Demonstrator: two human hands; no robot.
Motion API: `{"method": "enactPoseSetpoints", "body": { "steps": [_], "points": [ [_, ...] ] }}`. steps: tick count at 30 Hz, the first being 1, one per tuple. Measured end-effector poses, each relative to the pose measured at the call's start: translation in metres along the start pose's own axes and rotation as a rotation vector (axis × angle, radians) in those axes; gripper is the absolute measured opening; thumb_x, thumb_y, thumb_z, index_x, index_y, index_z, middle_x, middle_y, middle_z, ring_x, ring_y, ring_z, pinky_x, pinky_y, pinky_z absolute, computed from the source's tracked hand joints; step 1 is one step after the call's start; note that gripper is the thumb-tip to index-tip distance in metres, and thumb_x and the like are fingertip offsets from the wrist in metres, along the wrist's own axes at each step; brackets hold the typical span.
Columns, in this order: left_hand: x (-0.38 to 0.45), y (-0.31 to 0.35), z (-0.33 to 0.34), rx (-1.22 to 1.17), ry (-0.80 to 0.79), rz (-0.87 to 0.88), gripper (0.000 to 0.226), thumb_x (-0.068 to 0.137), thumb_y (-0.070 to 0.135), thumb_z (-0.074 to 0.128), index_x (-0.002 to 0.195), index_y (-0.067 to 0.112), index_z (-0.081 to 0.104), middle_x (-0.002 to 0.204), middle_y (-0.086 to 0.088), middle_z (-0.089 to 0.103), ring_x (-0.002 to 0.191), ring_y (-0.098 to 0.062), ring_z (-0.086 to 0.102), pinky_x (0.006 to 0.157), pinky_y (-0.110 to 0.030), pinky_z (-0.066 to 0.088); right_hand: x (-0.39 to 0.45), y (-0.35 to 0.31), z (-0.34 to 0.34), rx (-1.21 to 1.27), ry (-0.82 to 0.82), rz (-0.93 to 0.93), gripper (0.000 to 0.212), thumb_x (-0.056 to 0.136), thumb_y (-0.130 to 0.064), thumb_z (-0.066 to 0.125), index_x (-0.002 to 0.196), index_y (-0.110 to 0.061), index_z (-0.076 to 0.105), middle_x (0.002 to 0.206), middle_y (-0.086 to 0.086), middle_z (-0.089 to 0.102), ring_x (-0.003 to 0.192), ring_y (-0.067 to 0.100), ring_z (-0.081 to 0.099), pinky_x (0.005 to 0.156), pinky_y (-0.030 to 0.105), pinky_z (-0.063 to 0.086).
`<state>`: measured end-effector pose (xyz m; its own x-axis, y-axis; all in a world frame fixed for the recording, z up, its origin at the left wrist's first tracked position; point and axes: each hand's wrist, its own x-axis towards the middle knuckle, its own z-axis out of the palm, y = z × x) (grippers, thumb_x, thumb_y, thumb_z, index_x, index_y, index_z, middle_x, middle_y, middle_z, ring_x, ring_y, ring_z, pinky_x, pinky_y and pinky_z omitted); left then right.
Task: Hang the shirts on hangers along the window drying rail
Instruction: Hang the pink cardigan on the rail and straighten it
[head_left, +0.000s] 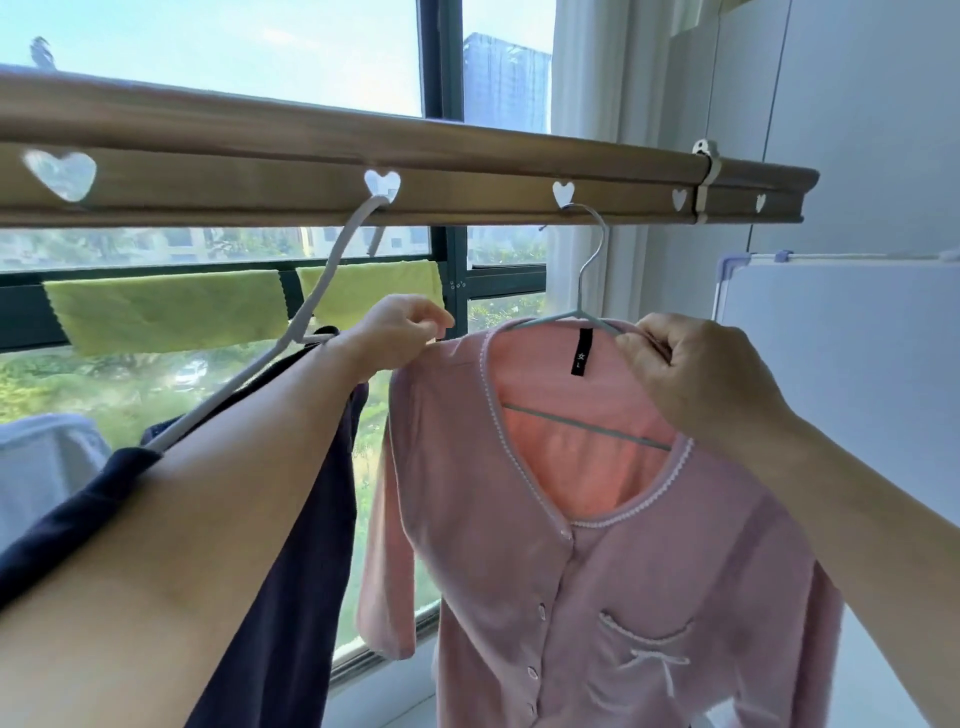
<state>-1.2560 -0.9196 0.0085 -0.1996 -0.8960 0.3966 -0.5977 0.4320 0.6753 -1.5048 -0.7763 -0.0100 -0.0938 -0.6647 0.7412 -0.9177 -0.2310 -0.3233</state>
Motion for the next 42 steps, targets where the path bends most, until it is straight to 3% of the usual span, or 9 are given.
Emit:
{"method": "enactPoseSetpoints", "body": {
  "steps": [3, 6, 9, 13, 17, 24, 33, 37, 42],
  "points": [
    [-0.016, 0.026, 0.015, -0.125, -0.138, 0.135, 0.021, 0.089, 0.027, 0.054, 0.091, 0.013, 0.07, 0.073, 0.005, 0.061, 0.066, -0.009, 0.052, 0.065, -0.024, 0.043, 0.004, -0.004, 0.003, 0.061, -0.049, 0.029, 0.032, 0.09, -0.04, 0.052, 0.076, -0.013, 0.061, 0.055, -0.003, 0.052, 0.064, 0.026, 0.053, 0.059, 0.03, 0.04],
    [-0.025, 0.041, 0.025, -0.29, -0.201, 0.226, 0.033, 0.078, 0.043, 0.059, 0.077, 0.011, 0.067, 0.072, -0.003, 0.052, 0.069, -0.018, 0.044, 0.066, -0.032, 0.035, 0.009, -0.008, 0.002, 0.133, -0.08, 0.046, 0.03, 0.088, -0.039, 0.057, 0.078, -0.012, 0.064, 0.056, -0.005, 0.051, 0.057, 0.014, 0.049, 0.054, 0.026, 0.037],
    [-0.027, 0.047, 0.029, -0.192, -0.155, 0.346, 0.02, 0.086, 0.035, 0.058, 0.072, 0.022, 0.065, 0.065, 0.005, 0.051, 0.059, -0.006, 0.043, 0.056, -0.024, 0.035, 0.014, -0.008, -0.001, 0.225, -0.115, 0.095, 0.029, 0.084, -0.042, 0.062, 0.081, -0.014, 0.066, 0.061, -0.007, 0.053, 0.056, 0.005, 0.047, 0.053, 0.019, 0.037],
    [-0.02, 0.043, 0.033, 0.037, -0.062, 0.398, 0.033, 0.096, 0.024, 0.048, 0.074, 0.002, 0.058, 0.058, 0.004, 0.037, 0.043, -0.003, 0.03, 0.044, -0.019, 0.024, 0.013, 0.003, -0.016, 0.34, -0.282, 0.149, 0.027, 0.08, -0.04, 0.068, 0.096, -0.018, 0.063, 0.074, -0.009, 0.059, 0.065, 0.006, 0.053, 0.063, 0.022, 0.044],
    [-0.012, 0.032, 0.031, 0.049, -0.007, 0.301, 0.036, 0.097, 0.024, 0.045, 0.079, -0.005, 0.055, 0.057, 0.002, 0.034, 0.04, -0.004, 0.029, 0.039, -0.015, 0.021, 0.004, 0.026, -0.027, 0.152, -0.458, 0.166, 0.035, 0.077, -0.021, 0.07, 0.106, -0.026, 0.052, 0.087, -0.01, 0.058, 0.078, 0.011, 0.061, 0.066, 0.027, 0.052],
    [-0.003, 0.032, 0.033, 0.071, -0.008, 0.249, 0.037, 0.097, 0.025, 0.044, 0.061, 0.019, 0.043, 0.053, 0.004, 0.031, 0.033, -0.003, 0.03, 0.034, -0.012, 0.019, -0.005, 0.056, -0.016, 0.044, -0.154, 0.121, 0.007, 0.081, -0.015, 0.065, 0.084, -0.02, 0.061, 0.07, -0.01, 0.062, 0.07, 0.013, 0.06, 0.06, 0.019, 0.043],
    [-0.006, 0.037, 0.032, 0.123, -0.016, 0.277, 0.035, 0.097, 0.022, 0.045, 0.064, 0.012, 0.046, 0.055, 0.005, 0.033, 0.044, -0.006, 0.029, 0.037, -0.013, 0.021, 0.013, 0.066, -0.02, 0.135, -0.293, 0.188, 0.011, 0.083, -0.014, 0.061, 0.073, -0.014, 0.06, 0.068, 0.002, 0.061, 0.062, 0.015, 0.054, 0.055, 0.024, 0.043],
    [-0.006, 0.038, 0.031, 0.107, -0.044, 0.268, 0.032, 0.097, 0.022, 0.044, 0.07, 0.009, 0.052, 0.054, 0.005, 0.034, 0.034, 0.0, 0.033, 0.035, -0.011, 0.023, 0.025, 0.071, -0.017, 0.172, -0.144, 0.258, 0.013, 0.086, -0.015, 0.057, 0.073, -0.015, 0.056, 0.064, -0.002, 0.054, 0.062, 0.017, 0.049, 0.058, 0.025, 0.038],
    [-0.002, 0.043, 0.035, 0.106, -0.08, 0.276, 0.035, 0.097, 0.024, 0.044, 0.075, -0.002, 0.053, 0.057, 0.005, 0.033, 0.043, -0.003, 0.028, 0.038, -0.014, 0.022, 0.034, 0.077, -0.008, 0.107, -0.059, 0.338, 0.012, 0.088, -0.02, 0.054, 0.084, -0.011, 0.059, 0.077, 0.003, 0.058, 0.076, 0.021, 0.052, 0.066, 0.027, 0.037]
  ]
}}
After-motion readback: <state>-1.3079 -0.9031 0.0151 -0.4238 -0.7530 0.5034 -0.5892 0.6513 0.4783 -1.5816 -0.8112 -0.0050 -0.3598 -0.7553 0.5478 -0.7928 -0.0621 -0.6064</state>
